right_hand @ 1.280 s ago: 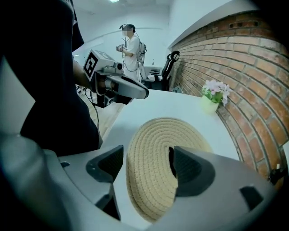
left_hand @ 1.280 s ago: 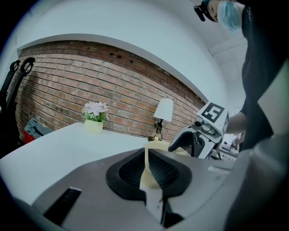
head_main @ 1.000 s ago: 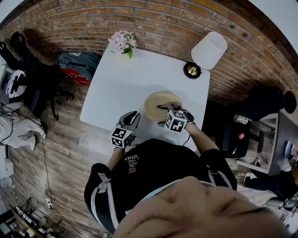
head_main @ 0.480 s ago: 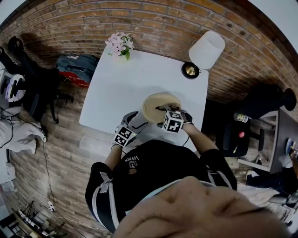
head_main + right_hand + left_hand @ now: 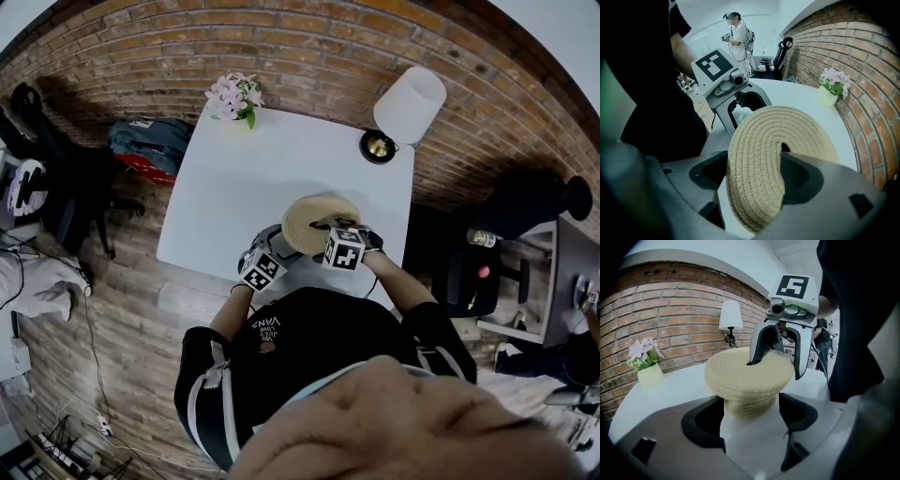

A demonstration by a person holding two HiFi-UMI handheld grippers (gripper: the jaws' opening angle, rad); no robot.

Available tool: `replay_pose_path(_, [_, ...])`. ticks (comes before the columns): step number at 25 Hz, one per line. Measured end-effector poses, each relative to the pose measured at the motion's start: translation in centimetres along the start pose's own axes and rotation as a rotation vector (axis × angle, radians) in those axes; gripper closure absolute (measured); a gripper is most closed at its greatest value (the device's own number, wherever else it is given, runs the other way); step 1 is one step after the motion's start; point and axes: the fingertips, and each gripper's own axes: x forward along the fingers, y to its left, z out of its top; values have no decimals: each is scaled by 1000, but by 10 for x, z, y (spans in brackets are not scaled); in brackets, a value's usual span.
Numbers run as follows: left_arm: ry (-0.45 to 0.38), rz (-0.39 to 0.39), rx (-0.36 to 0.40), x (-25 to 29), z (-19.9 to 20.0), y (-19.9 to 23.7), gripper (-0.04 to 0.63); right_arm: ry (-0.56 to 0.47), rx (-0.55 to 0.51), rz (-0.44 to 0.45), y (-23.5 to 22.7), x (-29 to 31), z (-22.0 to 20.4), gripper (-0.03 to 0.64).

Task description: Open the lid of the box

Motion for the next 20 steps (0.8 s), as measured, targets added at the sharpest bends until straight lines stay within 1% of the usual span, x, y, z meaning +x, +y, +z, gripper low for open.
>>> replay_pose_path(4, [-26, 8, -12, 6, 2, 2, 239, 5, 10, 3, 0, 1, 0, 296])
replay_pose_path(8, [-42, 24, -45, 7, 2, 3, 239, 15, 14, -1, -1, 2, 0, 296])
replay_pose_path(12, [-51, 44, -48, 8, 4, 6, 241, 28, 10, -10, -2, 1, 0, 296])
replay_pose_path(17, [-33, 44, -64, 7, 1, 7, 244, 18, 11, -37, -4, 0, 1, 296])
replay_pose_path(20, [-27, 51, -72, 1, 10, 9, 263, -8, 41, -45, -6, -2, 4, 295])
